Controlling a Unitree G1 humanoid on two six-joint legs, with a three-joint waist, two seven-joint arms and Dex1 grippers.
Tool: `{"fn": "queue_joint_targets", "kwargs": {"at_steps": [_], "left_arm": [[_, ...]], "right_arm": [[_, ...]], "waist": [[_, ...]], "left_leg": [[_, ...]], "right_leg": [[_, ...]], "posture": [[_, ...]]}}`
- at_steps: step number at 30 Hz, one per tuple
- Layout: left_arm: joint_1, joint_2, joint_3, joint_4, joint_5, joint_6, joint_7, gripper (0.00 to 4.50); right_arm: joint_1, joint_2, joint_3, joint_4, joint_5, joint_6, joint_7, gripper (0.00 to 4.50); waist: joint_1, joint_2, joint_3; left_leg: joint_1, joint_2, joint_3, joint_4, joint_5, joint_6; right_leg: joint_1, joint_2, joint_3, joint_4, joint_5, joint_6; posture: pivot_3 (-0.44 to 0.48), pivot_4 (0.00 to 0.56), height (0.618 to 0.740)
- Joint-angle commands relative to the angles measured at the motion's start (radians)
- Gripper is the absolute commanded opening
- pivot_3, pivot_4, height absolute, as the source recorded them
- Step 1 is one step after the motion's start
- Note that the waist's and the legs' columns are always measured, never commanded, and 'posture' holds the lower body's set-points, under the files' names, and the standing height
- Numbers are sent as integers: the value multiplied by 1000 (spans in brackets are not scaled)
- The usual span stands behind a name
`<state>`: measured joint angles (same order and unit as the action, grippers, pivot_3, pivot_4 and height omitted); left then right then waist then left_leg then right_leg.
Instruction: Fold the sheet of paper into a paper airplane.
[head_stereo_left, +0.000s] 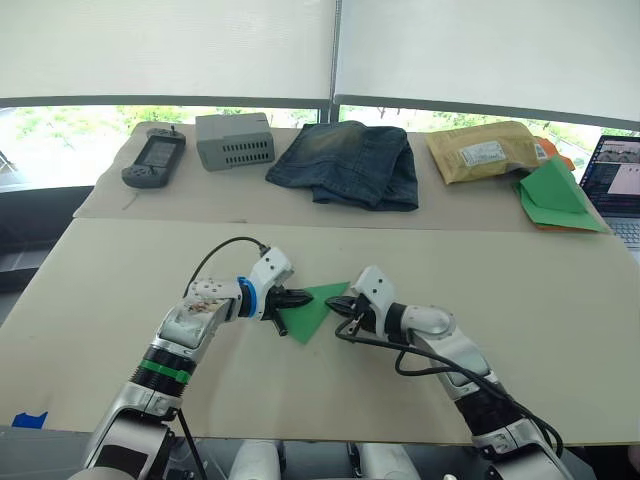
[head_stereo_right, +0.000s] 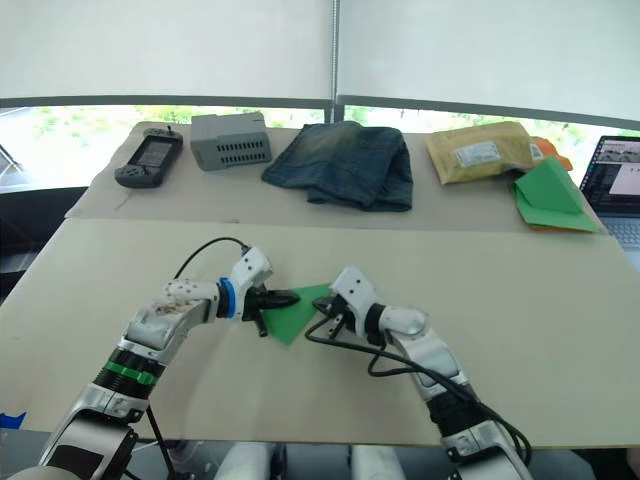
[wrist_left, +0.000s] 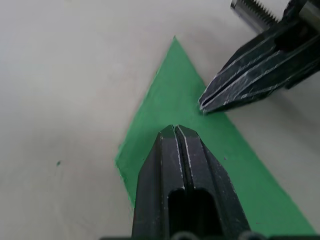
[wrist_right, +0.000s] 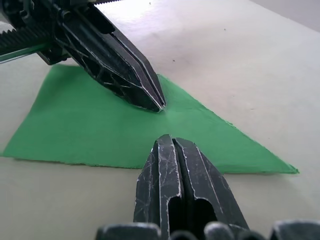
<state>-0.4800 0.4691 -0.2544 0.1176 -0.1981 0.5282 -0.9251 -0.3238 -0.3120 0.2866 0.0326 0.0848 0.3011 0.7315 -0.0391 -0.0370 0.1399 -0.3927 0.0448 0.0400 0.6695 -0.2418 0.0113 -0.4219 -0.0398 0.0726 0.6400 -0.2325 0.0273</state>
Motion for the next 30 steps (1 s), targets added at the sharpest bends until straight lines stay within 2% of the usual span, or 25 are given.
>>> {"fn": "queue_joint_targets", "kwargs": {"at_steps": [1, 9, 15, 23, 30], "left_arm": [[12, -1, -26, 2, 33, -34, 4, 0], [29, -16, -17, -14, 36, -28, 13, 0], [29, -22, -7, -6, 40, -27, 22, 0], [20, -31, -8, 5, 42, -28, 20, 0], [10, -49, -18, 14, 45, -28, 12, 0]], "right_arm": [[4, 2, -7, 18, -10, 18, -23, 49], [-72, -7, -66, 162, -59, -49, -140, 49], [-90, -23, -82, 210, -47, -100, -118, 49], [-32, -1, -46, 127, -22, -138, -59, 49], [2, 6, -19, 84, -57, -134, -66, 49]], "waist": [[0, 0, 0], [3, 0, 0], [3, 0, 0], [1, 0, 0], [-2, 0, 0]], "left_leg": [[0, 0, 0, 0, 0, 0], [2, 0, 0, 0, 0, 0], [2, -1, 0, 0, 0, 0], [2, -1, 0, 0, 0, 0], [2, -1, 0, 0, 0, 0]], "right_leg": [[0, 0, 0, 0, 0, 0], [2, 0, 0, 1, 0, 1], [2, -1, 0, 0, 0, 0], [2, -1, 0, 0, -1, 2], [2, -1, 0, 0, -1, 2]], "posture": [[0, 150, 734], [0, 150, 734], [0, 150, 734], [0, 150, 734], [0, 150, 734]]}}
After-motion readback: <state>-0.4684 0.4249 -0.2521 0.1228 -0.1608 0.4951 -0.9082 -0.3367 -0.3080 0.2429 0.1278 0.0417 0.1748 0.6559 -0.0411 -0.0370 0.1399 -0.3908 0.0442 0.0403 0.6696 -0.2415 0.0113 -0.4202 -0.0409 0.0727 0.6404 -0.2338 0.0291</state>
